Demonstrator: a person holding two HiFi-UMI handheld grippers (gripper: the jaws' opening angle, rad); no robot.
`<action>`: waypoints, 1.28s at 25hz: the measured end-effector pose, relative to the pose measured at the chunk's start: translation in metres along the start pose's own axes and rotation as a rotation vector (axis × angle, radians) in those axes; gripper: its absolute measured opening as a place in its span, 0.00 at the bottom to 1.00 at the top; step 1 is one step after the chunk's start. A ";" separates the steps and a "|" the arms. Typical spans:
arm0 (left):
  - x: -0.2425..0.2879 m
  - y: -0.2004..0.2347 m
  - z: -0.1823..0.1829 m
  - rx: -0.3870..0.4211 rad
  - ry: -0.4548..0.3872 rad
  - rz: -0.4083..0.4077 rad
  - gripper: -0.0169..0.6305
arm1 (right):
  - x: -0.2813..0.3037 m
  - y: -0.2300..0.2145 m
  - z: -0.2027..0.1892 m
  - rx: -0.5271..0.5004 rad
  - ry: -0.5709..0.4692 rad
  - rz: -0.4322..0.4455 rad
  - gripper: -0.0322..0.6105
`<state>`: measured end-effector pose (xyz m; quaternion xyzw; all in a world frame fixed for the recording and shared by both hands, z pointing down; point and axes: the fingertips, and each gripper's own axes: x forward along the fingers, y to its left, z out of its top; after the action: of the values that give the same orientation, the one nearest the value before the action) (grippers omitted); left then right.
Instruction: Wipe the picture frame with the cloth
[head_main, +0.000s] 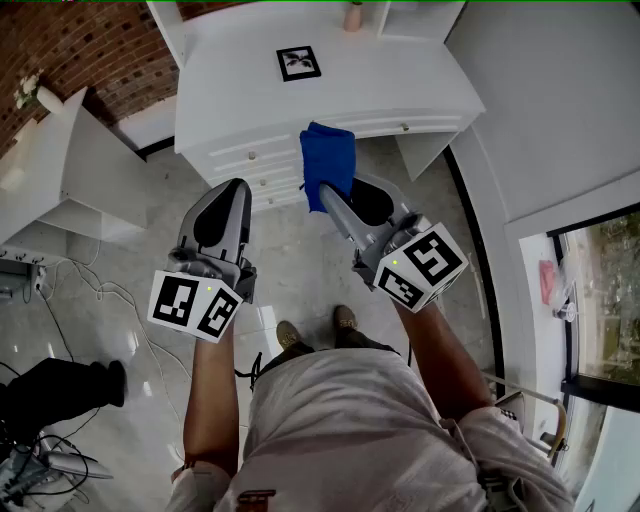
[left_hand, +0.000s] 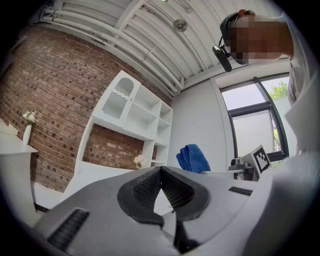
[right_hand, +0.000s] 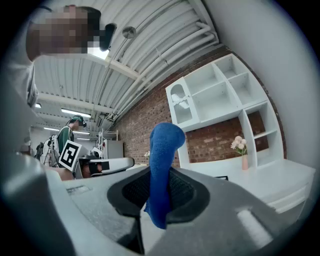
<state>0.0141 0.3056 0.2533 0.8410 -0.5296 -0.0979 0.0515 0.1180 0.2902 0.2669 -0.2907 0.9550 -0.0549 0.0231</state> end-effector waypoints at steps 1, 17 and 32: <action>0.000 0.001 -0.001 0.001 -0.001 0.000 0.03 | 0.001 0.000 -0.001 0.000 -0.004 0.000 0.16; -0.038 0.040 0.008 0.003 -0.007 0.000 0.03 | 0.024 0.036 0.004 0.028 -0.008 -0.016 0.16; -0.078 0.096 0.022 0.011 -0.022 -0.045 0.03 | 0.064 0.081 -0.001 0.020 0.009 -0.077 0.16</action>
<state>-0.1074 0.3344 0.2589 0.8520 -0.5115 -0.1052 0.0386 0.0200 0.3213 0.2570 -0.3267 0.9426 -0.0666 0.0195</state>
